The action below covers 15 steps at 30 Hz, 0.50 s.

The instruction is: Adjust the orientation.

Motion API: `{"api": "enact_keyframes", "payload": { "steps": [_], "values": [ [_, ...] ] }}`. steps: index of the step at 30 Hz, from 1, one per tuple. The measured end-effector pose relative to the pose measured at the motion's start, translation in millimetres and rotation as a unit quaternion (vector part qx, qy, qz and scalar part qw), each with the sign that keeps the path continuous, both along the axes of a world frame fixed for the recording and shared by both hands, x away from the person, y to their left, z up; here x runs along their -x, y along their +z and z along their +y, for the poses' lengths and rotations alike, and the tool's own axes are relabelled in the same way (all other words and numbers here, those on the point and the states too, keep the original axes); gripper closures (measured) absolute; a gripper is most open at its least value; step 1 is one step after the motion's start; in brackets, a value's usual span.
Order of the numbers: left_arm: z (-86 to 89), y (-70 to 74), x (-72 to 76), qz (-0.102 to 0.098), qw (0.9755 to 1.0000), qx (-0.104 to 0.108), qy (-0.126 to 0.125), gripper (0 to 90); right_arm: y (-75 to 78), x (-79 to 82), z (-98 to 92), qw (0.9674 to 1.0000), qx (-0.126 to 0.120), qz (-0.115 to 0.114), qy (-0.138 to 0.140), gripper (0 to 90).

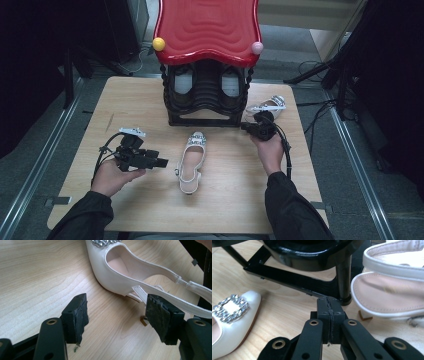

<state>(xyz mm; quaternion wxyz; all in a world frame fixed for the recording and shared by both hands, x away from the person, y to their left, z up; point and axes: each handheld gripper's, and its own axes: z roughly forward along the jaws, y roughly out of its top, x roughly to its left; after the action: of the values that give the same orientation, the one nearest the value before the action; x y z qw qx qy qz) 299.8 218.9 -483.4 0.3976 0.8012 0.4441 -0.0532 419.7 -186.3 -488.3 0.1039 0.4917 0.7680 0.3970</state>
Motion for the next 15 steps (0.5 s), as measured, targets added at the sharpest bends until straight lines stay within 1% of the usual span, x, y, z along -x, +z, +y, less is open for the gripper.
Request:
{"api": "enact_keyframes", "payload": {
  "steps": [8, 13, 15],
  "values": [
    [5.4, -1.4, 4.4, 0.000, 1.0000, -0.002, 0.008, 34.4, 0.7, -10.5, -4.4, 0.9999, -0.002, 0.003, -0.016, 90.0],
    [6.0, -2.6, 5.1, 0.000, 0.9999, -0.005, 0.010, 34.4, -1.4, -12.9, -6.8, 0.9997, -0.009, 0.009, -0.023, 90.0],
    [6.0, -3.1, 4.3, 0.001, 0.9999, -0.005, 0.010, 34.4, -1.0, -12.3, -6.1, 0.9998, -0.002, 0.006, -0.021, 90.0]
  ]
}}
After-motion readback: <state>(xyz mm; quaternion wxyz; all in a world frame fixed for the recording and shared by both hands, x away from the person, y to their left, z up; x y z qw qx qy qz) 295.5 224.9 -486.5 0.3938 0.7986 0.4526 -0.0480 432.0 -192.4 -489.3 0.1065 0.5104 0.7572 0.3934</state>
